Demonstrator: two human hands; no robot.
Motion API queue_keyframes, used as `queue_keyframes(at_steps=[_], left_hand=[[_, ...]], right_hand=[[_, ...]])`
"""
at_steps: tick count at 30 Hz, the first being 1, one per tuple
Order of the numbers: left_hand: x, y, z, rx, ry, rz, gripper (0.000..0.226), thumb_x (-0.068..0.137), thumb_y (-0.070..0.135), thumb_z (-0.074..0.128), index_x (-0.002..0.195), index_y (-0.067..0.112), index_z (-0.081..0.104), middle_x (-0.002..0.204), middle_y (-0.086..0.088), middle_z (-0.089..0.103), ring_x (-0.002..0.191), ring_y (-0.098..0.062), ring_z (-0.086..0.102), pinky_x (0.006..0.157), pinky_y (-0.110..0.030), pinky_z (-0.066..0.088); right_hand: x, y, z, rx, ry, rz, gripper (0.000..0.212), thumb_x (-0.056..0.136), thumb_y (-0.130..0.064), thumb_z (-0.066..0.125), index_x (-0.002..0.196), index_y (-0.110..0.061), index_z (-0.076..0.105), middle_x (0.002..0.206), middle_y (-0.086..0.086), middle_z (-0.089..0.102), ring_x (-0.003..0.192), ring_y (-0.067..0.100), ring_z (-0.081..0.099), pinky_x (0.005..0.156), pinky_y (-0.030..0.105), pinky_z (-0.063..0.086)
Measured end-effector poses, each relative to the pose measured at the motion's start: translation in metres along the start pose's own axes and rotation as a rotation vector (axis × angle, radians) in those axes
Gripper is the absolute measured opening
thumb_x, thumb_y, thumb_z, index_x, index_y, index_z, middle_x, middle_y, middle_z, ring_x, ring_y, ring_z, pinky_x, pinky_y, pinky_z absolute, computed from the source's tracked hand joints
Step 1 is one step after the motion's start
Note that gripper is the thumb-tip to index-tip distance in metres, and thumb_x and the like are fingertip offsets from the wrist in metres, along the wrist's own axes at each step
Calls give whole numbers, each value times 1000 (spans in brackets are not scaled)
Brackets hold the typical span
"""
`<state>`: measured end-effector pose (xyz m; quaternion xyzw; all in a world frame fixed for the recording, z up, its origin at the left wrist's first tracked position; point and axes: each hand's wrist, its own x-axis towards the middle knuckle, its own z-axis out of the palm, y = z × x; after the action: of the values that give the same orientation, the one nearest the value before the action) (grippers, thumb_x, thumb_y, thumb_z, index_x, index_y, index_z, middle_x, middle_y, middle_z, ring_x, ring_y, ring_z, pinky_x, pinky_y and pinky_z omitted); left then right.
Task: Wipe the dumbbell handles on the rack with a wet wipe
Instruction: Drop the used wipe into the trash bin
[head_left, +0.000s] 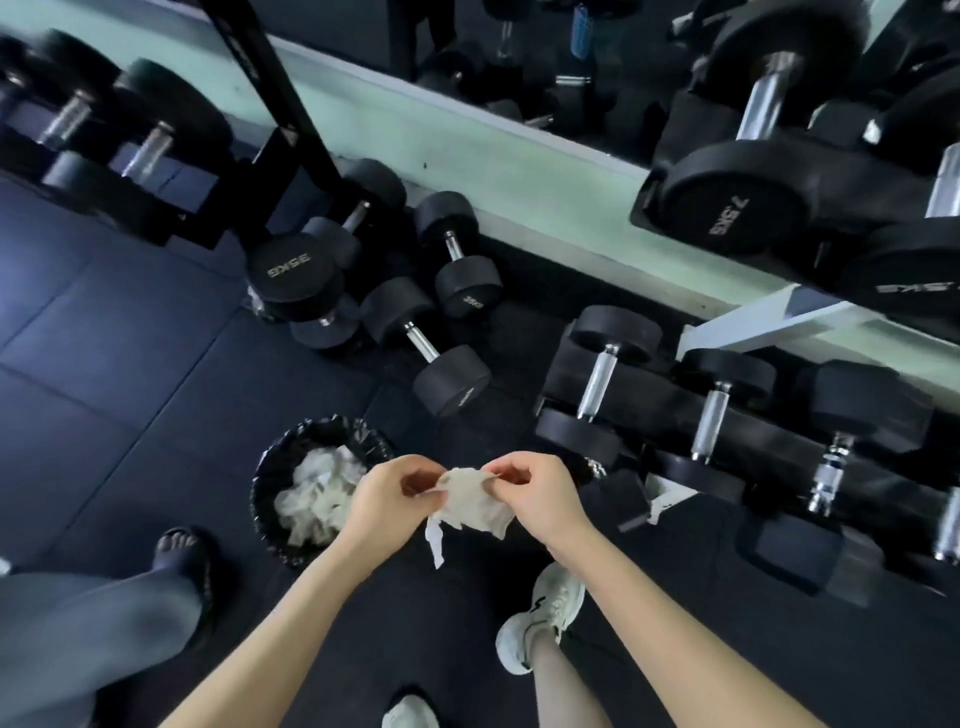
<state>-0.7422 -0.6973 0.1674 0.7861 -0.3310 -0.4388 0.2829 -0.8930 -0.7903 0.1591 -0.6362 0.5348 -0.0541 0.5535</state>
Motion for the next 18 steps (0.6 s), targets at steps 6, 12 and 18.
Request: queue_keyframes(at_steps=[6,12,18], left_hand=[[-33,-93,-52,-87,233,-178,18,78,15,70,73,31,65,77,12,67,71,-11,60,65,-25,45],[-19,-149,-74,-63,358,-273,8,81,23,69,76,26,64,76,11,64,76,-13,59,60,-22,38],[29,-195,-80,-45,440,-363,2,84,22,65,83,23,66,86,6,67,85,-17,59,68,-25,37]], right_hand=[[-12,-10,102,-2,-79,2,13,82,-8,66,90,-15,72,84,-4,69,78,9,62,78,26,53],[4,-14,141,-118,-132,-6,10,86,-15,63,87,-21,71,73,-11,63,71,8,57,74,28,49],[45,3,165,-215,-192,9,15,85,-18,62,77,-30,67,73,-11,65,73,9,59,76,33,52]])
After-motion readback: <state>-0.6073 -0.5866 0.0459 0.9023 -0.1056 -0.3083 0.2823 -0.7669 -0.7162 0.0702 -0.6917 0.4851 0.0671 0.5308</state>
